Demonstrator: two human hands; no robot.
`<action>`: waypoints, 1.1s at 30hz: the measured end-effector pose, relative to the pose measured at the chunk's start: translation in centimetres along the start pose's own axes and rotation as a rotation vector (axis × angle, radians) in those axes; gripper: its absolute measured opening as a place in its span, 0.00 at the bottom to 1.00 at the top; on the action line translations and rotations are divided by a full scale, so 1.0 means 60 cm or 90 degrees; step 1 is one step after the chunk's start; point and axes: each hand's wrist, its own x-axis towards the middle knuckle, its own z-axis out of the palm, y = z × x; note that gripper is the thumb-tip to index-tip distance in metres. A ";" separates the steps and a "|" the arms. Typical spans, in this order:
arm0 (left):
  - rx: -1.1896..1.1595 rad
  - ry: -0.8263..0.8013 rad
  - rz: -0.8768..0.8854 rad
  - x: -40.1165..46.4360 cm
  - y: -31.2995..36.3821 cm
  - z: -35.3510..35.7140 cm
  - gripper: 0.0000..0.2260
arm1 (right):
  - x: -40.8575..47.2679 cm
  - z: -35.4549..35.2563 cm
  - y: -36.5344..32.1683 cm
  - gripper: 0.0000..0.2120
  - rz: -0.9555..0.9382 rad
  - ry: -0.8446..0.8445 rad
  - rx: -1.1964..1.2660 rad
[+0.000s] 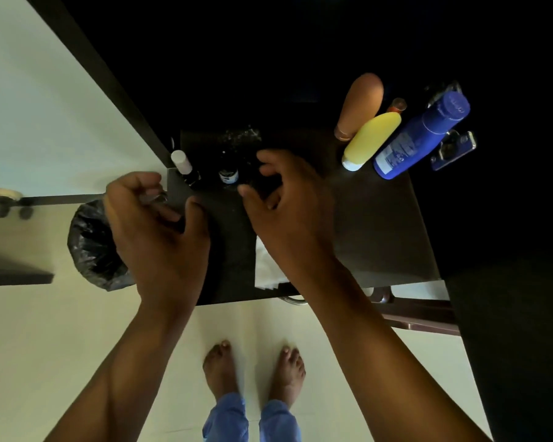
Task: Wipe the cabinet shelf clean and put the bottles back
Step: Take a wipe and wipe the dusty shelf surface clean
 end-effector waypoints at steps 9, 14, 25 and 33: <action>0.032 -0.089 0.038 0.049 -0.012 0.022 0.12 | 0.049 0.043 -0.010 0.19 -0.050 -0.059 -0.077; 0.026 -0.098 0.025 0.056 -0.019 0.019 0.07 | 0.042 0.052 -0.015 0.15 -0.083 -0.051 -0.093; -0.056 -0.220 0.083 0.006 0.074 0.076 0.06 | -0.015 -0.074 0.047 0.15 0.069 0.151 -0.108; -0.025 -0.305 0.190 -0.072 0.151 0.185 0.10 | -0.026 -0.153 0.119 0.20 0.228 0.252 -0.186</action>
